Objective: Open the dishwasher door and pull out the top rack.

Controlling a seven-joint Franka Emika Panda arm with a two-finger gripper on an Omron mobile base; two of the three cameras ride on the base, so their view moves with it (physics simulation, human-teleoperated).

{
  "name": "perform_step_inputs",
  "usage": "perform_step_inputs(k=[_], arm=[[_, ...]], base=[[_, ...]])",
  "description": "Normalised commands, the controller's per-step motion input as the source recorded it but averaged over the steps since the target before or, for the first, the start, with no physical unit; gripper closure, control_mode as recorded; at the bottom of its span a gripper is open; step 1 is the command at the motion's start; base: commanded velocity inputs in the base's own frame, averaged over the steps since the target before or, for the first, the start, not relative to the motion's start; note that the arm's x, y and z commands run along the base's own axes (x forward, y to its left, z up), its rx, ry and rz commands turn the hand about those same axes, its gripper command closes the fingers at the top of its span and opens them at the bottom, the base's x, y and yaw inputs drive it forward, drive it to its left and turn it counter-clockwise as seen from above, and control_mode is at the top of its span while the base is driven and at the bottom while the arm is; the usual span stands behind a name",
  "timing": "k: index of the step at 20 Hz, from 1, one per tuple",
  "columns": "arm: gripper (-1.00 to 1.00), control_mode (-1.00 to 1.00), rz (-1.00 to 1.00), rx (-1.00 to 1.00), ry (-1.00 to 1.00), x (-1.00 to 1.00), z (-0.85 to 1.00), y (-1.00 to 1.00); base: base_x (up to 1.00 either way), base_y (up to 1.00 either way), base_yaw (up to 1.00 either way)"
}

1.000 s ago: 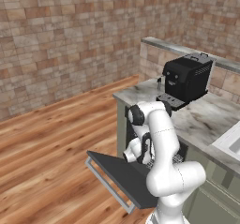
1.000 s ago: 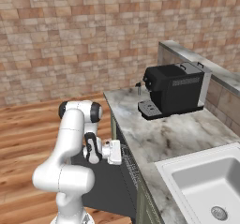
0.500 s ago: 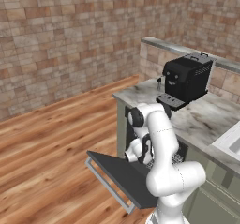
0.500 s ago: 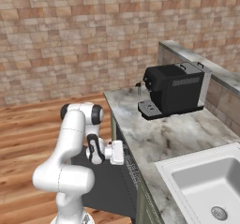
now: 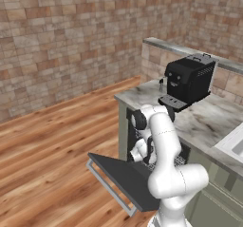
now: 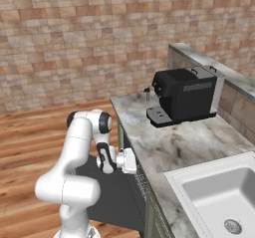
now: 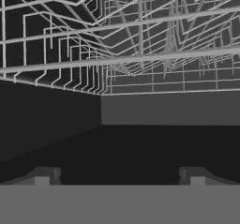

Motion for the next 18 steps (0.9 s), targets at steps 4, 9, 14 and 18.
perform_step_inputs(k=[4, 9, 14, 18], arm=[[-1.00, -1.00, 0.00, 0.00, 0.00, 0.17, 0.00, -0.21], [-1.00, -1.00, 0.01, 0.00, 0.00, 0.20, -0.11, -0.17], [-1.00, -1.00, 0.03, 0.00, 0.00, 0.18, -0.20, -0.15], [-1.00, -1.00, 0.05, 0.00, 0.01, 0.17, -0.24, -0.13]], base=[[0.00, 0.00, 0.00], [0.00, 0.00, 0.00], [0.00, 0.00, 0.00], [0.00, 0.00, 0.00]])
